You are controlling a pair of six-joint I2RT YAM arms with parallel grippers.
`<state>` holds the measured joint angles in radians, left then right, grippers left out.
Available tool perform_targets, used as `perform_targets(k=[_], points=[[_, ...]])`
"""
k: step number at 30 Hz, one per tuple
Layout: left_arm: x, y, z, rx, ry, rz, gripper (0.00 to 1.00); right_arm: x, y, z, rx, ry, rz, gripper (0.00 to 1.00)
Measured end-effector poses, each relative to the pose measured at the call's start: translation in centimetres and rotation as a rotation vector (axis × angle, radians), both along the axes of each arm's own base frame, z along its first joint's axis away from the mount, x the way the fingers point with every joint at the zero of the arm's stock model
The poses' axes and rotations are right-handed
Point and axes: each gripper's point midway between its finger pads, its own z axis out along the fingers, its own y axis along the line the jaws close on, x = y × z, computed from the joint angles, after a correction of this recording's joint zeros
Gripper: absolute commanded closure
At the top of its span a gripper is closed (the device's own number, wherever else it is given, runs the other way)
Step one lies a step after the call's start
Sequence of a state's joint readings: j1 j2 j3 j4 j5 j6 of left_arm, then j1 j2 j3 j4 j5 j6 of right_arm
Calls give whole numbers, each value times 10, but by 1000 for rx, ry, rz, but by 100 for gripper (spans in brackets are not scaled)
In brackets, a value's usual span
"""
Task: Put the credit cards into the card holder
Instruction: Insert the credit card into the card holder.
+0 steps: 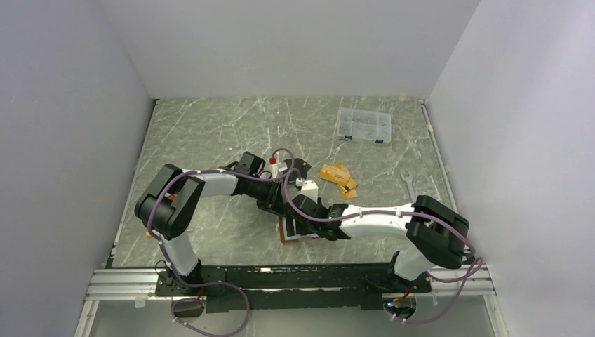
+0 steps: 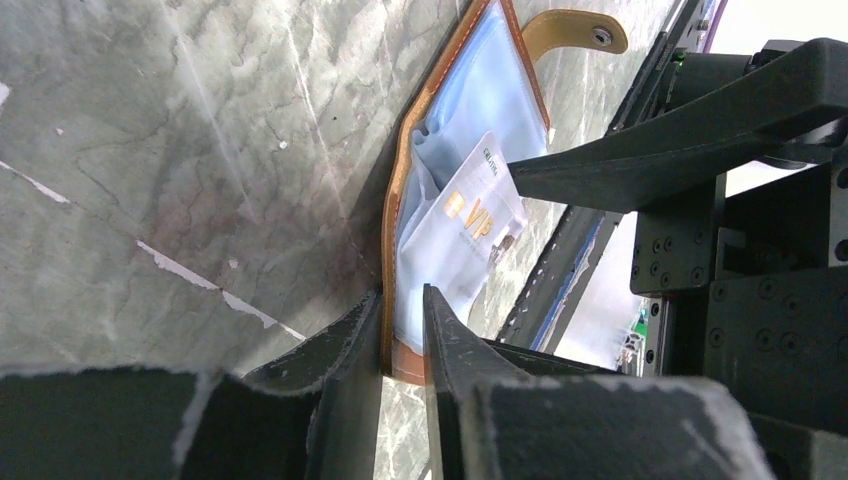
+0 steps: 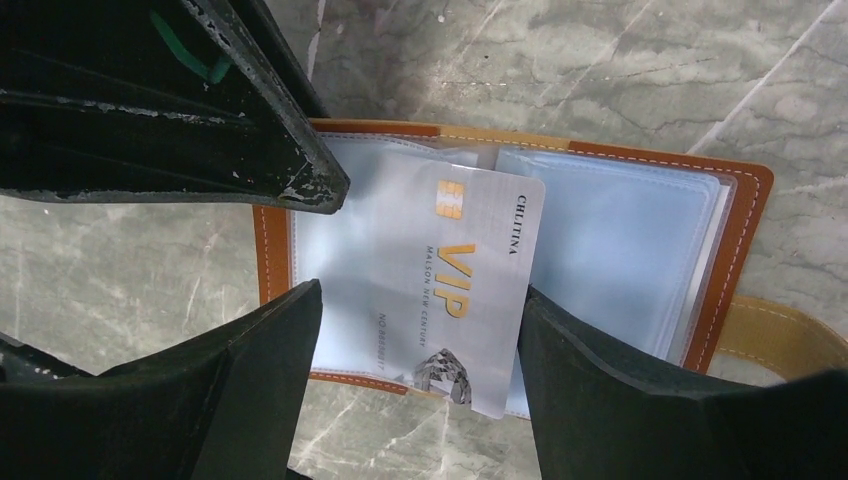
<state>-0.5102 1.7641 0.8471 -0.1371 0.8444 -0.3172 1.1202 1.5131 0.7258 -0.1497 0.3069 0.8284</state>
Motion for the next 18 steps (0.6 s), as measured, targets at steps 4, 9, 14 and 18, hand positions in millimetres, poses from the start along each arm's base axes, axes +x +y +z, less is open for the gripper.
perform_targets(k=[4, 9, 14, 18], points=[[0, 0, 0, 0, 2, 1, 75, -1, 2, -1, -45, 4, 29, 23], [-1, 0, -1, 0, 2, 2, 74, -3, 5, -2, -83, 2, 62, 21], [-1, 0, -2, -1, 5, 6, 74, -5, 6, -2, -97, -5, 82, 20], [-3, 0, -2, -10, 11, 7, 70, -9, 7, -2, -107, -9, 121, 20]])
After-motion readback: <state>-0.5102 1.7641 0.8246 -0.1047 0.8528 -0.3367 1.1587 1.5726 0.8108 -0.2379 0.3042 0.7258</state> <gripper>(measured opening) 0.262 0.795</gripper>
